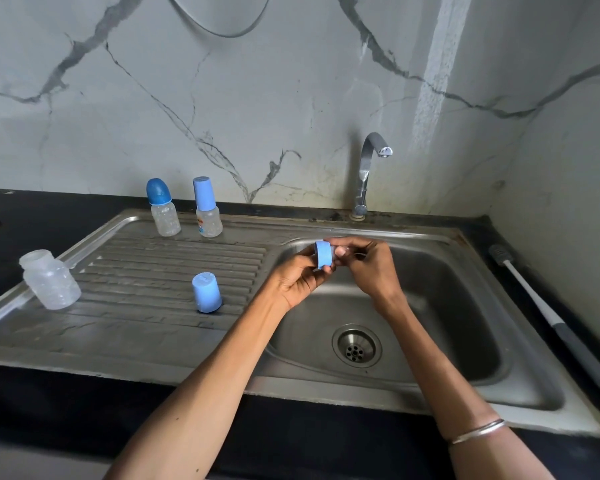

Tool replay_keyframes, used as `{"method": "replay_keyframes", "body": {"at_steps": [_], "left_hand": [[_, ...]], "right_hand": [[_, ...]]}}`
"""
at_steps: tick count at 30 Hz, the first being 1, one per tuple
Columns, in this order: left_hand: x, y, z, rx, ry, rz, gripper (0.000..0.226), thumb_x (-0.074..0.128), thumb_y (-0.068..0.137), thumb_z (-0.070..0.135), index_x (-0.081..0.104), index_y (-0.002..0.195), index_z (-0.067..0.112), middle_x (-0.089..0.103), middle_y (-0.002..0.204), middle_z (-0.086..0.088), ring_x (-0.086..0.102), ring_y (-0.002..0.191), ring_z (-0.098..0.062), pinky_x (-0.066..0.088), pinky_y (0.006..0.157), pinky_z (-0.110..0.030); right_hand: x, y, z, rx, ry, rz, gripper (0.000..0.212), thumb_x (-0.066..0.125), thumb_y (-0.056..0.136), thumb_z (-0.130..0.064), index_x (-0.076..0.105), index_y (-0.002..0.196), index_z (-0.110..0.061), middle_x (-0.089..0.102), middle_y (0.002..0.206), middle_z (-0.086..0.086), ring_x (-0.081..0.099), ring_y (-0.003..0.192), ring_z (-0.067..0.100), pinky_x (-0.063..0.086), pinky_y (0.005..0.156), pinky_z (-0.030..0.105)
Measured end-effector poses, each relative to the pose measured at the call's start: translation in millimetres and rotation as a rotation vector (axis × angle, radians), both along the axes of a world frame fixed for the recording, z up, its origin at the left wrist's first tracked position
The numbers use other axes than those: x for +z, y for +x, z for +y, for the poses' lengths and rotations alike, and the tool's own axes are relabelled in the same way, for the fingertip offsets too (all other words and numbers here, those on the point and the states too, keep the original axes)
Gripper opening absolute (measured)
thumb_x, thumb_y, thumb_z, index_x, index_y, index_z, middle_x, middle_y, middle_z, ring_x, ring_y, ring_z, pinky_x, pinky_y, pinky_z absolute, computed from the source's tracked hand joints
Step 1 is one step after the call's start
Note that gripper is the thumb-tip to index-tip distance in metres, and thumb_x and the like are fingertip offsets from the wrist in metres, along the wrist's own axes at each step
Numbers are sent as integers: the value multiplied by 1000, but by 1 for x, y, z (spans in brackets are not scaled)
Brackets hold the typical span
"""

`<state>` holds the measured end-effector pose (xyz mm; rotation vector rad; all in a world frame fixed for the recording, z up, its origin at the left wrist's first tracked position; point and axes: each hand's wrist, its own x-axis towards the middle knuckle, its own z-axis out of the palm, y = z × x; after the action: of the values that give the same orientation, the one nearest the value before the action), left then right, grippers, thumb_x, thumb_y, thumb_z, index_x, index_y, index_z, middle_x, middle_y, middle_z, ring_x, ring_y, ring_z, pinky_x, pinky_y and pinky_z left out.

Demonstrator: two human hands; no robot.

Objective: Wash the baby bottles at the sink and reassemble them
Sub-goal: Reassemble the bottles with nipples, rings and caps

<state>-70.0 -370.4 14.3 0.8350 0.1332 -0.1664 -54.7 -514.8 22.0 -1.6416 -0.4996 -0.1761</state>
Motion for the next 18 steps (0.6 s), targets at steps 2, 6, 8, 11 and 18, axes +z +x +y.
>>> {"method": "replay_keyframes", "body": {"at_steps": [2,6,8,11,18], "left_hand": [[-2,1,0,15,-6,-9,30,41,92,-19,61,109,-4,66,85,-16,66,63,-17,51,50,-15],[-7,4,4,43,33,-47,27,50,89,-16,67,103,0,69,85,-13,66,70,-16,54,55,-19],[-7,4,8,48,83,-92,34,50,88,-18,72,95,6,72,85,-11,65,73,-17,57,61,-23],[-6,3,11,24,108,-139,50,47,89,-20,80,78,17,75,83,-8,66,79,-19,58,67,-25],[-7,4,12,-10,153,-241,52,47,88,-23,81,78,14,77,91,-12,75,87,-20,60,79,-28]], "right_hand": [[0,-2,2,-21,-13,-30,26,62,89,6,75,102,-13,75,96,-4,71,87,6,56,80,20],[-4,-4,6,-85,-59,-103,28,66,87,2,77,103,-18,75,100,-8,70,97,4,55,88,22],[-6,-5,6,-67,-46,-82,25,68,87,-2,76,103,-19,75,101,-9,69,99,5,54,90,25],[-7,-3,6,-89,-19,15,18,73,87,-15,71,104,-18,75,94,-4,71,92,7,57,87,30],[-3,-5,-2,55,32,137,19,74,87,-20,73,100,-7,76,93,6,73,88,19,57,89,38]]}}
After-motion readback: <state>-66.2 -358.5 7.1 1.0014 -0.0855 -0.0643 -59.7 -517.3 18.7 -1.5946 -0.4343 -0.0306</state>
